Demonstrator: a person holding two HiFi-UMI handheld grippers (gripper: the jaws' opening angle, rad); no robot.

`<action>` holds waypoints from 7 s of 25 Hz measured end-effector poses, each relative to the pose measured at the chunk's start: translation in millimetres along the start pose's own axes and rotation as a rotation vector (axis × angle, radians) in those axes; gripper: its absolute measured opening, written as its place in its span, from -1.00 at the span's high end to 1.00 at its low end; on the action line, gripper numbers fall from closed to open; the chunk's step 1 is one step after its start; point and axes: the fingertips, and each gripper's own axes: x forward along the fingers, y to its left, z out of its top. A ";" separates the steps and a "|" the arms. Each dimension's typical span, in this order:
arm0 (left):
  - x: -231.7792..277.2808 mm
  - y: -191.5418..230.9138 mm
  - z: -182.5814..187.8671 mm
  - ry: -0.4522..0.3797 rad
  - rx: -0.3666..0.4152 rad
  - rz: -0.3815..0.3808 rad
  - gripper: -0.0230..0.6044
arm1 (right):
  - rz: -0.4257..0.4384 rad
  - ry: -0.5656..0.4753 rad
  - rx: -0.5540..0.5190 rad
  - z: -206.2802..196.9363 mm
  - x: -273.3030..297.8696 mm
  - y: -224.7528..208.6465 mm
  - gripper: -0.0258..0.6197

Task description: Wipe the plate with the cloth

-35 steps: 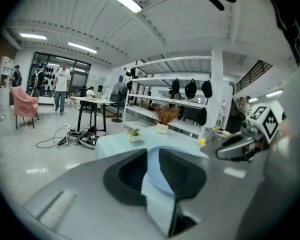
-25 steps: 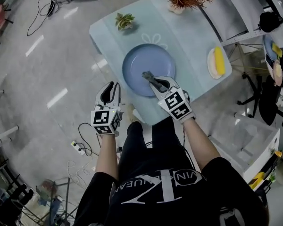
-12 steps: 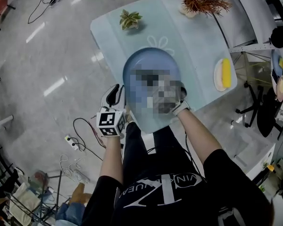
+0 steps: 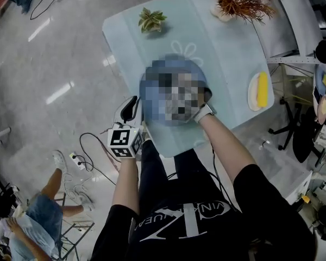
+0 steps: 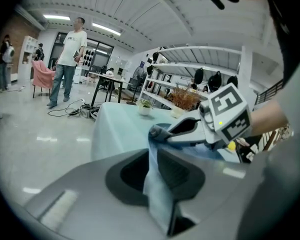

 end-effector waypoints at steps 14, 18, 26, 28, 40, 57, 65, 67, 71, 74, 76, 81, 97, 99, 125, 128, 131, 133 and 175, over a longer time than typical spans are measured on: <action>6.6 -4.6 -2.1 0.009 -0.015 0.006 0.93 | -0.142 0.150 -0.104 -44.3 -4.9 -38.0 0.79; 7.9 -4.3 -1.7 0.007 -0.020 0.003 0.93 | -0.157 0.202 -0.041 -62.6 -13.1 -40.8 0.79; 5.9 -5.8 -2.0 0.012 -0.007 -0.009 0.93 | -0.132 0.274 0.077 -94.0 -38.2 -26.6 0.80; 6.2 -5.6 -2.2 0.011 -0.009 -0.011 0.93 | -0.117 0.279 0.106 -99.5 -43.5 -19.9 0.80; 6.7 -4.1 -2.9 0.004 -0.031 -0.016 0.93 | 0.036 0.289 0.254 -109.1 -71.0 40.4 0.79; 6.6 -3.5 -2.5 -0.005 -0.052 -0.009 0.93 | 0.271 0.218 0.240 -44.6 -58.1 114.9 0.79; 6.4 -3.1 -2.6 -0.004 -0.055 -0.012 0.93 | 0.306 0.148 0.259 -11.7 -39.6 118.5 0.79; 6.2 -2.9 -2.7 -0.003 -0.058 -0.012 0.93 | 0.303 0.130 0.265 -5.7 -34.8 114.9 0.79; 6.1 -2.7 -2.1 0.001 -0.055 -0.017 0.93 | 0.279 0.105 0.244 4.9 -23.8 101.9 0.79; 6.2 -2.6 -1.6 0.001 -0.055 -0.018 0.93 | 0.249 0.098 0.218 10.7 -15.2 86.2 0.79; 6.3 -2.8 -1.2 0.001 -0.054 -0.019 0.93 | 0.232 0.093 0.215 13.2 -9.9 74.7 0.79; 7.4 -2.4 -2.1 -0.002 -0.058 -0.020 0.93 | 0.175 0.091 0.203 12.6 2.5 43.2 0.79; 6.7 -1.8 -2.1 -0.007 -0.058 0.001 0.93 | -0.066 0.228 0.180 -59.3 -11.0 -35.0 0.79; 6.6 -2.0 -1.9 -0.006 -0.061 0.002 0.93 | -0.085 0.248 0.183 -70.1 -17.0 -37.4 0.79; 6.6 -3.9 -2.8 -0.005 -0.059 -0.015 0.93 | 0.114 0.227 0.289 -72.7 -66.1 85.8 0.79; 6.2 -4.0 -2.4 -0.007 -0.059 -0.017 0.93 | 0.173 0.205 0.273 -56.6 -62.5 102.2 0.79; 5.3 -4.4 -1.7 -0.008 -0.060 -0.019 0.93 | 0.202 0.181 0.251 -42.1 -57.4 108.5 0.79; 5.6 -4.0 -2.1 -0.008 -0.060 -0.021 0.93 | 0.214 0.160 0.246 -32.8 -51.3 108.8 0.79; 9.1 -1.7 -3.5 -0.010 -0.059 -0.028 0.93 | -0.046 0.256 0.226 -89.9 -50.9 19.7 0.78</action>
